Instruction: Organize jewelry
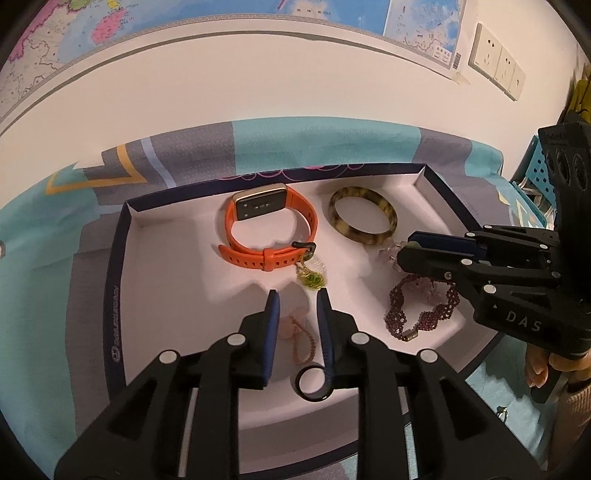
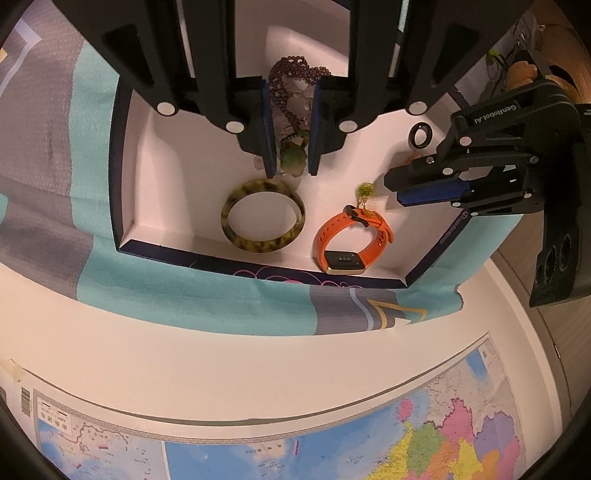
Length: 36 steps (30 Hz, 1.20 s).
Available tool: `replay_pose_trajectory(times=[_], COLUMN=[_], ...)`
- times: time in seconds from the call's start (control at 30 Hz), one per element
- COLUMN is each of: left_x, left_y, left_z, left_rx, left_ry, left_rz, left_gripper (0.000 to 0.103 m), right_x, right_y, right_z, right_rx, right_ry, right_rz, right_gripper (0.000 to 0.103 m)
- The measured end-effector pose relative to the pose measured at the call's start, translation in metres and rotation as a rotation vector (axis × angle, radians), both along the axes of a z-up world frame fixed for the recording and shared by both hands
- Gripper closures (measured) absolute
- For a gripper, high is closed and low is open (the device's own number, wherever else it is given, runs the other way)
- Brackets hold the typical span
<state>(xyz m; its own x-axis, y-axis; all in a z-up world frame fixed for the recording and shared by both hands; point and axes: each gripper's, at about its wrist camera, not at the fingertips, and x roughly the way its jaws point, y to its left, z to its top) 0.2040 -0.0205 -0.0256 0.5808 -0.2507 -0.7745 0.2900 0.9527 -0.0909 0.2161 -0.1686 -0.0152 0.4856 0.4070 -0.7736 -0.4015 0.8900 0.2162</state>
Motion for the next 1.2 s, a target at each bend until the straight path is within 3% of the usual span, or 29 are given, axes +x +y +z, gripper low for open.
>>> replay_pose_trajectory(times=[0.47,0.6,0.77,1.0,1.2], left_x=[-0.036,-0.059,-0.092,-0.135,-0.165], left_y=[0.013,0.019,0.033,0.040,0.038], left_z=[0.028,0.039,0.047,0.038,0.025], left_rx=[0.017,0.039,0.012,0.051,0.076], left_ry=[-0.102,-0.160,-0.191,-0.196,-0.178], left_rz=[0.014,0.022,0.027,0.002,-0.018], left_gripper=[0.065,0.057,0.053,0.049,0.046], right_x=[-0.012,-0.027,-0.054,-0.099,-0.137], right_y=[-0.017,-0.019,-0.023,-0.033,-0.045], right_z=[0.022,0.030,0.042,0.048,0.030], right_rx=[0.060,0.063,0.073,0.064,0.041], right_ry=[-0.042,-0.059,-0.087,-0.109,-0.066], right_rz=[-0.032,-0.009,0.022,0.064,0.056], right_gripper=[0.078,0.071,0.063,0.054,0.045])
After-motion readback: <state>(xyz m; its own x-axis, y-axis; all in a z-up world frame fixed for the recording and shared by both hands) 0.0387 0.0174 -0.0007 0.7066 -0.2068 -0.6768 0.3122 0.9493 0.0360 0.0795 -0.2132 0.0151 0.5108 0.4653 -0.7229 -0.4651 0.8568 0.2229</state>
